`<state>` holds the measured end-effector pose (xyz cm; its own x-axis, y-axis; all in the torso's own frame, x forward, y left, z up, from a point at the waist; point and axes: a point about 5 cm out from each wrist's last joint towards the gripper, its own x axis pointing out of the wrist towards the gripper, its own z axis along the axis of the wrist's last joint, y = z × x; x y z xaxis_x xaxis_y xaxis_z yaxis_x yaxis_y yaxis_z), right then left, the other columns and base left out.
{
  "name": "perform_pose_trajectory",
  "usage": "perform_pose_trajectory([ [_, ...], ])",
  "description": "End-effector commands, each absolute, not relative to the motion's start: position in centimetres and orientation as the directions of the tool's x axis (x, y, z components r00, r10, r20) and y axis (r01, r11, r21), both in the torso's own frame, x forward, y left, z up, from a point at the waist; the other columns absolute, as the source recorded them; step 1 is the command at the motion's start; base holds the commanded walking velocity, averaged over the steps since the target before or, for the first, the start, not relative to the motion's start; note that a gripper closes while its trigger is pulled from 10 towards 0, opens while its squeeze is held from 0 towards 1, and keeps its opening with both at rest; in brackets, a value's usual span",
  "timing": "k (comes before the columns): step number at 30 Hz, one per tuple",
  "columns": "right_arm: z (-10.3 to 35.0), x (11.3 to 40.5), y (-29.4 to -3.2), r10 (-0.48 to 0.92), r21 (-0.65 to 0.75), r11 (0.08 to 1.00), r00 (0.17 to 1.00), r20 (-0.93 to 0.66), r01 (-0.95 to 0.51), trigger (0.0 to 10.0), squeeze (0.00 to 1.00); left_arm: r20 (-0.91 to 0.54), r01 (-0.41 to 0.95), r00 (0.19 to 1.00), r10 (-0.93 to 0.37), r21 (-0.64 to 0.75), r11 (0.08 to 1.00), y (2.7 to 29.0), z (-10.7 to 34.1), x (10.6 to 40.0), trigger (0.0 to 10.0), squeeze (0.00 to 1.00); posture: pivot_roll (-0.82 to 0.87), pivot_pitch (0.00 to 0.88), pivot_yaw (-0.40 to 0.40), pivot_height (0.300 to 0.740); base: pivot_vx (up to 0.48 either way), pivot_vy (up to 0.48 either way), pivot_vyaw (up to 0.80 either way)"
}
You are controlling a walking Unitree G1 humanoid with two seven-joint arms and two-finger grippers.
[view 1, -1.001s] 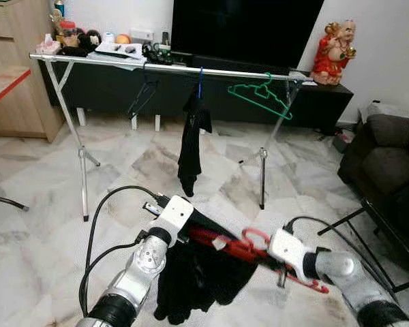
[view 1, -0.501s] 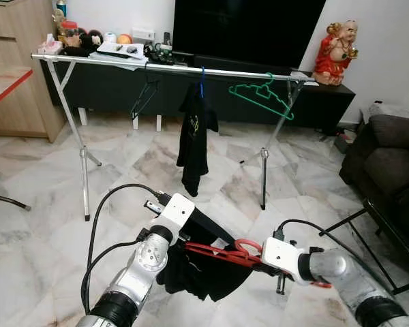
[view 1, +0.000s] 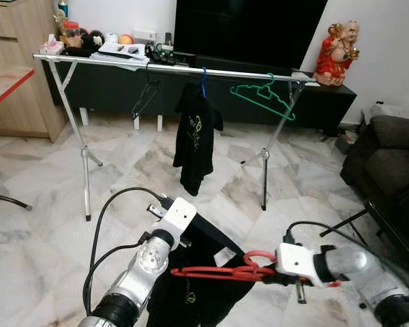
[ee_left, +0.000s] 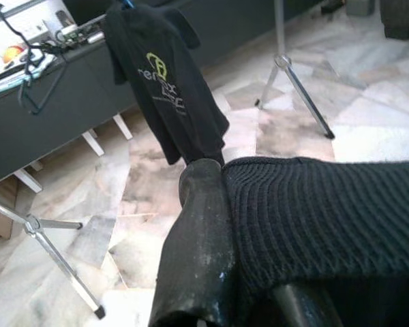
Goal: Hang hanger
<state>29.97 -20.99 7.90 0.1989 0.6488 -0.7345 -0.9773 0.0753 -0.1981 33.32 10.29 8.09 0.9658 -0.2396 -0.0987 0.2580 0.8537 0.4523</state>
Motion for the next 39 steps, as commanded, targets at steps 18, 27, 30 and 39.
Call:
perform_pose_trajectory([
  [18, 6.4, 25.8, -24.7, 0.579, 0.037, 0.026, -0.015, -0.815, -0.999, 0.0, 0.0, -0.368, -0.103, 0.899, 0.237, 0.348, 0.932, 22.1, 2.6, 30.8, 0.0, 0.0, -0.02, 0.0, -0.122, 0.74, 0.0, 0.0, 0.0],
  [27, 6.6, 26.0, -24.7, 0.638, 0.043, 0.104, 0.033, -0.77, -0.994, 0.0, 0.0, -0.42, 0.094, 0.907, 0.031, 0.272, 0.958, 19.9, 1.6, 30.4, 0.0, 0.0, -0.01, 0.0, -0.119, 0.74, 0.0, 0.0, 0.0],
  [30, 7.3, 26.7, -24.7, 0.689, 0.012, 0.182, 0.118, -0.715, -0.983, 0.0, 0.0, -0.447, 0.064, 0.893, 0.043, 0.222, 0.973, 20.3, 1.1, 30.0, 0.0, 0.0, -0.01, 0.0, -0.118, 0.74, 0.0, 0.0, 0.0],
  [39, 11.0, 29.5, -23.9, 0.851, 0.061, 0.499, 0.475, -0.224, -0.864, 0.0, 0.0, -0.514, -0.033, 0.855, 0.074, 0.089, 0.995, 21.4, -0.2, 28.6, 0.0, 0.0, -0.01, 0.0, -0.112, 0.74, 0.0, 0.0, 0.0],
])
